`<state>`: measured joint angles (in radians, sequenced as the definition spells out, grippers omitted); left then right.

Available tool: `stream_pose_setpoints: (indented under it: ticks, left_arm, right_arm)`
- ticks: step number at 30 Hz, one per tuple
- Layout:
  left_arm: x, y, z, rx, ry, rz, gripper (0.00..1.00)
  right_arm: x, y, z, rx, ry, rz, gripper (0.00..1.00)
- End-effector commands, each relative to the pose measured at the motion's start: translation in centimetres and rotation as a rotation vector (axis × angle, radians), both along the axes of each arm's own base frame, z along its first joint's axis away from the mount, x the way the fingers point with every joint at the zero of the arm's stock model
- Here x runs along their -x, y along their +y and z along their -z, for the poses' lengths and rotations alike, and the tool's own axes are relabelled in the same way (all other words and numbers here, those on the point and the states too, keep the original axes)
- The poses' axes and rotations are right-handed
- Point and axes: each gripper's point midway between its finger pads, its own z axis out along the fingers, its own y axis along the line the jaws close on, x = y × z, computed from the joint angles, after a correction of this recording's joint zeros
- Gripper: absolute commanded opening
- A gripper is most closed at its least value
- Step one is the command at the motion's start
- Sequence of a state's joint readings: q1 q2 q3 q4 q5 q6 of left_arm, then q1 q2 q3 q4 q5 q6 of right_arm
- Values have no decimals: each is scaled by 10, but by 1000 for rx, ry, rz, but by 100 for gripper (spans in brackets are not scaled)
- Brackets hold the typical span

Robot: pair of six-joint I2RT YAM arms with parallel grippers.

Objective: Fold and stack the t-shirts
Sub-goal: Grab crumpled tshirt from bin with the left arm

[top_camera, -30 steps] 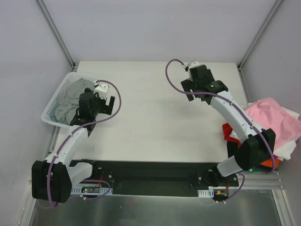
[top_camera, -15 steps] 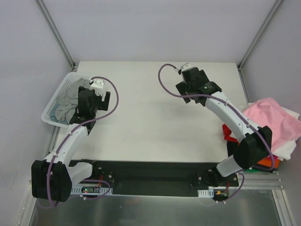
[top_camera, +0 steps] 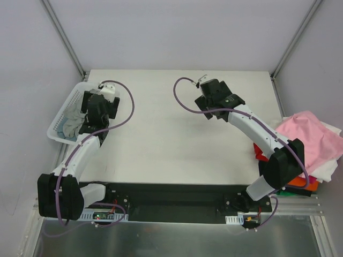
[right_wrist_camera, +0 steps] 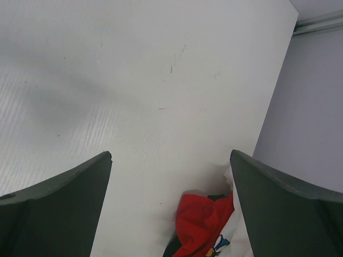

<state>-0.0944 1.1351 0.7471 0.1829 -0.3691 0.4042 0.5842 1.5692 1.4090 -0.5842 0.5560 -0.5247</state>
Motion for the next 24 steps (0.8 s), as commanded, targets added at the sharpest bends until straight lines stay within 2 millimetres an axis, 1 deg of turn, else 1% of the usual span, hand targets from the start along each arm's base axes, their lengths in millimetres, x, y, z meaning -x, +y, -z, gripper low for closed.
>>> stream_pose_setpoints:
  ticks: [1, 2, 3, 4, 5, 6, 7, 8, 9, 10, 12, 13, 14, 15, 16, 17, 18, 19, 20, 21, 22, 24]
  left_arm:
    - [-35, 25, -10, -66, 13, -23, 86]
    - [-45, 29, -18, -59, 10, -26, 85]
    - [-49, 42, -15, -46, 31, -51, 84]
    - [-61, 43, 1, -9, 75, -32, 84]
    - [-70, 48, -7, 8, 75, -37, 84]
    - [-74, 58, -4, 39, 86, -51, 83]
    - [-83, 56, 12, 68, 131, -23, 82]
    - [-89, 55, 9, 85, 154, -11, 82]
    - [-96, 55, 22, 97, 189, 2, 78]
    - [-100, 54, 21, 104, 201, 12, 75]
    - [-104, 48, 38, 145, 253, 34, 74]
    - [-109, 50, 34, 162, 245, 36, 74]
    - [-113, 43, 36, 192, 251, 67, 74]
    - [-110, 42, 50, 226, 300, 65, 74]
    - [-114, 39, 46, 252, 298, 88, 74]
    - [-115, 31, 48, 286, 313, 124, 74]
    - [-113, 29, 60, 315, 352, 119, 75]
    - [-117, 30, 56, 321, 346, 120, 75]
    - [-119, 30, 57, 325, 348, 121, 75]
    - [-120, 33, 64, 326, 363, 104, 75]
    - [-124, 34, 61, 322, 356, 100, 74]
    - [-126, 40, 67, 325, 364, 87, 74]
  right_arm:
    - [0, 0, -25, -38, -65, -5, 97]
    - [0, 0, -24, -34, -63, -3, 97]
    - [0, 1, -24, -33, -62, -5, 97]
    - [-1, 0, -21, -28, -57, -3, 97]
    - [0, 0, -22, -31, -57, -4, 97]
    - [0, 1, -22, -34, -53, -4, 97]
    - [1, 1, -22, -37, -52, -5, 97]
    - [1, 3, -21, -43, -48, -10, 97]
    - [1, 3, -22, -46, -46, -13, 97]
    - [2, 4, -21, -49, -43, -16, 96]
    - [2, 5, -20, -49, -39, -19, 97]
    - [2, 4, -19, -48, -36, -19, 97]
    - [2, 5, -18, -48, -32, -22, 97]
    - [2, 5, -18, -49, -30, -24, 97]
    - [2, 6, -16, -51, -24, -28, 97]
    - [2, 7, -16, -51, -22, -30, 97]
    - [2, 7, -15, -51, -20, -31, 97]
    - [2, 8, -15, -55, -18, -34, 97]
    - [3, 8, -14, -57, -15, -37, 97]
    - [3, 8, -14, -57, -13, -38, 97]
    - [3, 9, -15, -61, -13, -39, 97]
    - [4, 10, -16, -65, -11, -45, 97]
